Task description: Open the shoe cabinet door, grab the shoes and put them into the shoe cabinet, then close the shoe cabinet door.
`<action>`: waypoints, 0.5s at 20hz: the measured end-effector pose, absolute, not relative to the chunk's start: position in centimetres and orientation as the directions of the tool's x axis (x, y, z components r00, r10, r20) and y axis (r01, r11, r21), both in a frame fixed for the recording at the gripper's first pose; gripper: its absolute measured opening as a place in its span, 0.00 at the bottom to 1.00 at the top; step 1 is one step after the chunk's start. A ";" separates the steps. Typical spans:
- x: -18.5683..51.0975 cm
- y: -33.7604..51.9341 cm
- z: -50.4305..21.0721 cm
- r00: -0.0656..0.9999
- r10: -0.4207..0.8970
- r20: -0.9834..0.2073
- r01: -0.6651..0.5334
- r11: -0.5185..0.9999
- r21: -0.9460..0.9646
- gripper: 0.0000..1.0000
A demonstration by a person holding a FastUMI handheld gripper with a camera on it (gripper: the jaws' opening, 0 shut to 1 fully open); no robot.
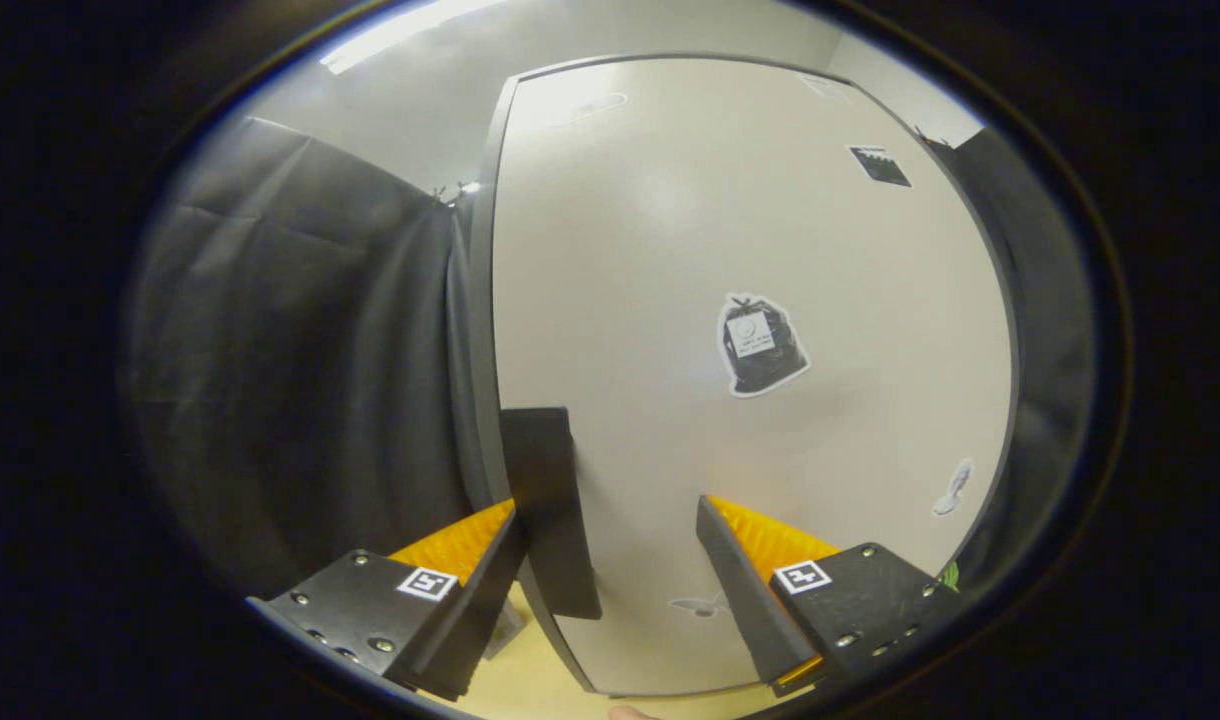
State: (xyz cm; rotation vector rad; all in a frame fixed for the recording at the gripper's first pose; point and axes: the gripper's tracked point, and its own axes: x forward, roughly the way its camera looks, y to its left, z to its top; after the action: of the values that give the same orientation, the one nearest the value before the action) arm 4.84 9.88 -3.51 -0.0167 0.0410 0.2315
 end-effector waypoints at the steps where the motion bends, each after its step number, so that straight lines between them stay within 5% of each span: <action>1: 4.9 9.9 -3.6 0.972 0.230 -0.045 -0.231 0.973 -0.010 1.00; 10: 2.9 10.3 -3.1 0.964 0.261 -0.042 -0.262 0.965 -0.011 0.99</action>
State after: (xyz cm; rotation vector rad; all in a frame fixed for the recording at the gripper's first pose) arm 2.94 10.34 -3.11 -0.0170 0.0406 0.2647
